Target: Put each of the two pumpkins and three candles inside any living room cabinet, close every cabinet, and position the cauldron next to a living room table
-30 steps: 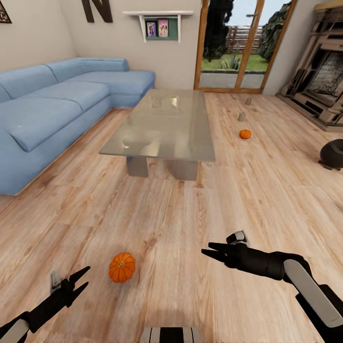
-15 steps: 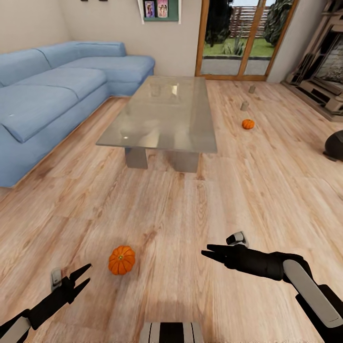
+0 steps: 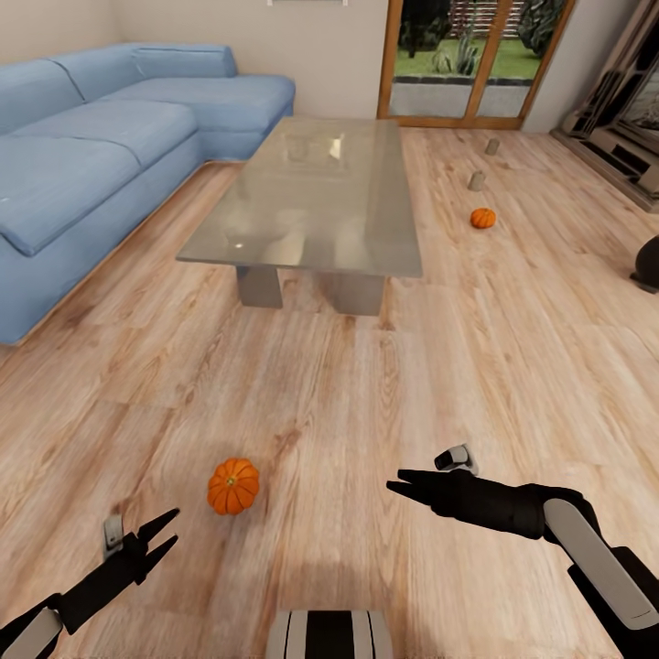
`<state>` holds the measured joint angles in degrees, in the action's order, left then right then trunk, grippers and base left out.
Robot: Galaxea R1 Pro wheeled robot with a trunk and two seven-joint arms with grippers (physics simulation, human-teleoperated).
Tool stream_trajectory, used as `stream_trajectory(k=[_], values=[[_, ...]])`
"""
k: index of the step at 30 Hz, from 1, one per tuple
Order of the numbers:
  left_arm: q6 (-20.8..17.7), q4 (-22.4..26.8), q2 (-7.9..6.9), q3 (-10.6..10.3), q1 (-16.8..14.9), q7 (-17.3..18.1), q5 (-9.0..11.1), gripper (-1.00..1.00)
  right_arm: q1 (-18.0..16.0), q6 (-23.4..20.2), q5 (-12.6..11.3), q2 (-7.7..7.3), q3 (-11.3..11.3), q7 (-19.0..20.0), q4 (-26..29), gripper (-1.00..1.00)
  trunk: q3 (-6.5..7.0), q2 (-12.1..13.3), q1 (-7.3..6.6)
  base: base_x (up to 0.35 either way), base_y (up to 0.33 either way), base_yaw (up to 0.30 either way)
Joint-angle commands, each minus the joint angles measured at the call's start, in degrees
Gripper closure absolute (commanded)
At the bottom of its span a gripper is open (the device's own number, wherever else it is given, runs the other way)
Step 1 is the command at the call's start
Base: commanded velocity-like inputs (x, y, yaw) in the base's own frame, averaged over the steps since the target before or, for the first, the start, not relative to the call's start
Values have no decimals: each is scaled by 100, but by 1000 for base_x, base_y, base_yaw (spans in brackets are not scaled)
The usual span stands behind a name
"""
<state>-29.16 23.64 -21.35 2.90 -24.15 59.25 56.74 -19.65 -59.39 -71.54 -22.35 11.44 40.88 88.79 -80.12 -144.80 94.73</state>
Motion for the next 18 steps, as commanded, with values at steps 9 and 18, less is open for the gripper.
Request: stream_trajectory(k=[9, 18], values=[[-47, 123, 3, 0, -2, 7, 30, -100, -4, 18, 17, 26, 7, 11, -2, -100, -204, -14, 22, 0, 0, 0], [-55, 132, -2, -6, -2, 12, 30, -100, -4, 24, 17, 37, 12, -43, -2, -100, -403, -26, 45, 0, 0, 0]])
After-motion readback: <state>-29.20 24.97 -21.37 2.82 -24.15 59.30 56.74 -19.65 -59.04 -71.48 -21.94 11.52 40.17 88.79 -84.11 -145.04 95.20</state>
